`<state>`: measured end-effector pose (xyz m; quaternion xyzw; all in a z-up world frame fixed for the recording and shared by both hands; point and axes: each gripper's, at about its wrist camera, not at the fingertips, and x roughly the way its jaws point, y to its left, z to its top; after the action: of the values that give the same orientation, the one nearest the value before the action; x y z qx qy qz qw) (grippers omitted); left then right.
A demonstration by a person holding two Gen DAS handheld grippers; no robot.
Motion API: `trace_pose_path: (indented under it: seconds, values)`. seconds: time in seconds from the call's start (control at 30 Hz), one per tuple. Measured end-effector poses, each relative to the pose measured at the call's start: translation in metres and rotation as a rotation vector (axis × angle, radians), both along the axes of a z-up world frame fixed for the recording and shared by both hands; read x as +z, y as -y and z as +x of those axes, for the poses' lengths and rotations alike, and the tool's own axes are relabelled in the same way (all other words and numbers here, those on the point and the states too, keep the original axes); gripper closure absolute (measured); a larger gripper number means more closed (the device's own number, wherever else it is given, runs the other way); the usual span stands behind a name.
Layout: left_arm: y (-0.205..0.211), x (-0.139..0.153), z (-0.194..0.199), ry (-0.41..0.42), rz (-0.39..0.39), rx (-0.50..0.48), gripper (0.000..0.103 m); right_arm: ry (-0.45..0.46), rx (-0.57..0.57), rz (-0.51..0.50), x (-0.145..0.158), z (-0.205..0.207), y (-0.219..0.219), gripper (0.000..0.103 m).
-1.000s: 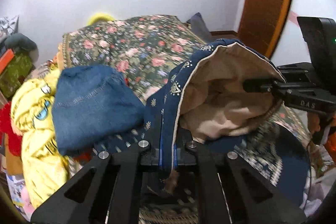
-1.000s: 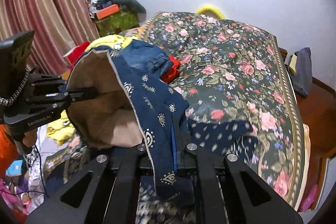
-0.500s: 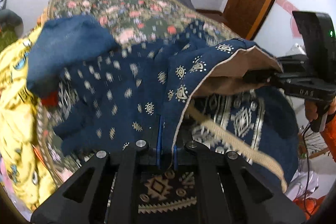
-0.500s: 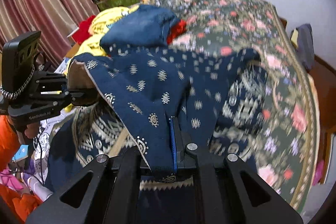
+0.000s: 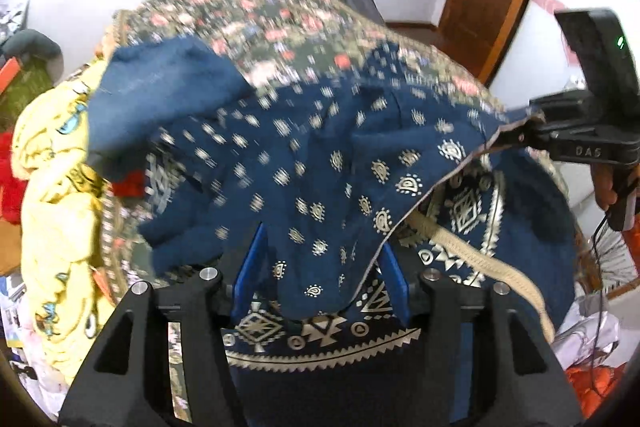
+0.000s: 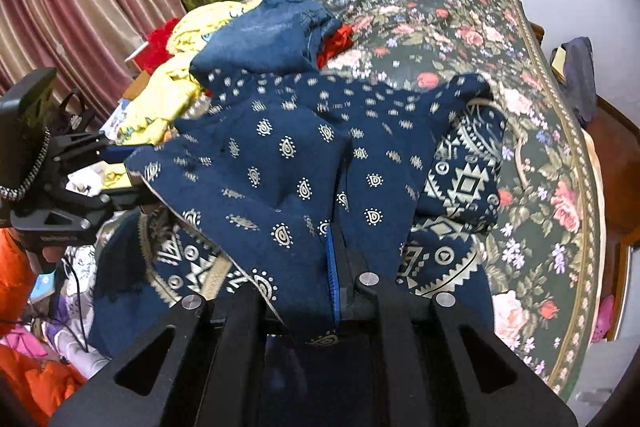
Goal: Fold large clothes
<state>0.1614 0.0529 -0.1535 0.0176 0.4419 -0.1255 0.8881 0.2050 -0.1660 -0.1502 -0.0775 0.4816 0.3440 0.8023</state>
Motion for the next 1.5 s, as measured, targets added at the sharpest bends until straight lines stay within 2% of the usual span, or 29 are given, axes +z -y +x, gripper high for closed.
trace_pose_path:
  seconds: [0.17,0.3,0.37,0.53,0.73,0.97,1.03,1.1,1.17,1.33,1.5]
  values:
    - [-0.025,0.036,0.001,0.073,-0.024,0.063,0.042,0.034,-0.001,0.017,0.019,0.000,0.002,0.095]
    - [-0.040,0.056,0.008,0.117,-0.017,0.116,0.042,0.068,-0.019,-0.009,0.027,0.001,0.003,0.094]
    - [-0.049,0.067,0.012,0.140,-0.040,0.132,0.042,0.076,-0.031,-0.018,0.031,0.002,0.007,0.091]
    - [-0.056,0.072,0.029,0.149,-0.013,0.156,0.041,0.088,-0.047,-0.025,0.038,-0.001,0.021,0.069]
    - [-0.040,0.026,0.058,0.011,-0.012,0.088,0.041,0.139,-0.057,-0.049,0.049,-0.006,0.033,0.061]
    - [-0.006,-0.047,0.074,-0.163,0.016,0.042,0.041,0.175,-0.101,0.026,0.067,0.009,0.038,0.058]
    - [-0.001,-0.060,0.074,-0.186,0.030,0.042,0.041,0.180,-0.111,0.048,0.069,0.014,0.038,0.051]
    - [0.001,-0.064,0.071,-0.178,0.035,0.049,0.041,0.192,-0.128,0.048,0.064,0.019,0.035,0.045]
    - [-0.002,-0.060,0.067,-0.166,0.026,0.057,0.041,0.171,-0.137,0.037,0.051,0.028,0.030,0.044]
    - [-0.024,-0.042,0.054,-0.121,0.001,0.119,0.041,0.047,-0.158,-0.004,0.001,0.045,0.019,0.044]
    - [-0.072,-0.029,0.046,-0.087,-0.049,0.247,0.038,-0.079,-0.172,-0.070,-0.052,0.056,0.015,0.044]
